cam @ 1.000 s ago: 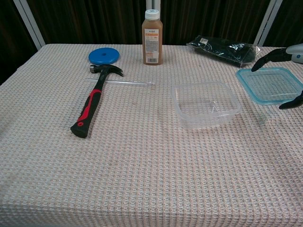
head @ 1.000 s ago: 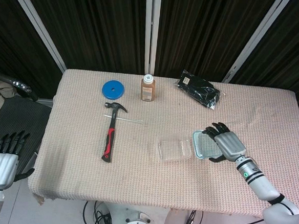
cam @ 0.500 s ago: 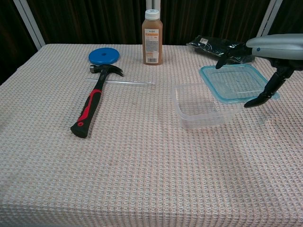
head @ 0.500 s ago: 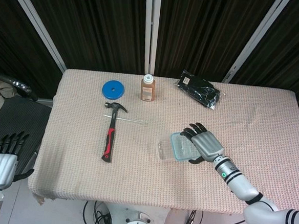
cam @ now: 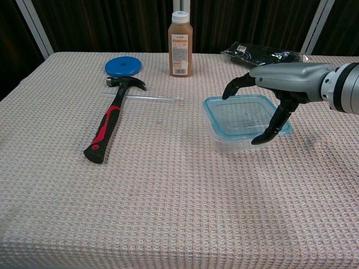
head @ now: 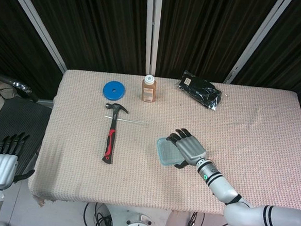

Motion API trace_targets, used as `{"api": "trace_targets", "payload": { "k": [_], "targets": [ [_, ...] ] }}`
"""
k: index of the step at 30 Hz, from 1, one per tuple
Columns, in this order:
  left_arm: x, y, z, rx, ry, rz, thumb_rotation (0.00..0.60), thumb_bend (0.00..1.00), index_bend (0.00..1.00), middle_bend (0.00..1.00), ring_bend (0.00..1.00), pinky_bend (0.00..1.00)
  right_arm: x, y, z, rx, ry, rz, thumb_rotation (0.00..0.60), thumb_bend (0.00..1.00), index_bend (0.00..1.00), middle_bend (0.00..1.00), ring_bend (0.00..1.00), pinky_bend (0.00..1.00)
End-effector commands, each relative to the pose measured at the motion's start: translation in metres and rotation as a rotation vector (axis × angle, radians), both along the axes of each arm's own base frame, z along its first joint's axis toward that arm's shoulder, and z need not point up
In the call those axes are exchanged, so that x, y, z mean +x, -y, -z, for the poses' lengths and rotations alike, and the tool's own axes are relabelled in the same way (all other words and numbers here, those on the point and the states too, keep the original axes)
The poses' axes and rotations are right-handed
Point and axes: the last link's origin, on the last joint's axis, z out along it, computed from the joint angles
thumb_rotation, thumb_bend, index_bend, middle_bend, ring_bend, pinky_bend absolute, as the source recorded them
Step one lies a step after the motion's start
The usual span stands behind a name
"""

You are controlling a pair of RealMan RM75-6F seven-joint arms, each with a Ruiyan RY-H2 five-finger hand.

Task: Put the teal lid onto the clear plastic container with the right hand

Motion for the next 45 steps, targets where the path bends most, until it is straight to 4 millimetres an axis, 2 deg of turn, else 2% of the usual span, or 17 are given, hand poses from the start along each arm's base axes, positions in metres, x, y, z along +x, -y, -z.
{"api": "trace_targets", "payload": {
  "k": [1,20,38,42,45],
  "targets": [
    [0.0,0.0,0.001,-0.001,0.002,0.0,0.6,0.0,0.07,0.03,0.0,0.0,0.001,0.001,0.003,0.0,-0.004,-0.001,0.6,0.16,0.18,0.32,0.0,0.0],
    [0.0,0.0,0.002,0.0,-0.001,-0.006,0.6,0.0,0.07,0.03,0.0,0.0,-0.002,0.009,0.007,-0.007,-0.026,-0.002,0.6,0.16,0.17,0.31,0.0,0.0],
    [-0.003,0.001,0.003,-0.002,0.007,-0.014,0.6,0.0,0.07,0.03,0.0,0.0,0.0,0.009,0.018,-0.008,-0.015,-0.001,0.6,0.16,0.15,0.29,0.0,0.0],
    [-0.005,0.001,0.003,-0.001,0.01,-0.017,0.6,0.0,0.07,0.03,0.0,0.0,0.0,0.008,0.019,-0.007,-0.014,0.002,0.6,0.15,0.09,0.24,0.0,0.0],
    [-0.005,0.002,0.003,0.0,0.01,-0.016,0.6,0.0,0.07,0.03,0.0,0.0,0.0,0.007,0.019,-0.009,-0.011,0.0,0.6,0.1,0.02,0.17,0.0,0.0]
  ]
}}
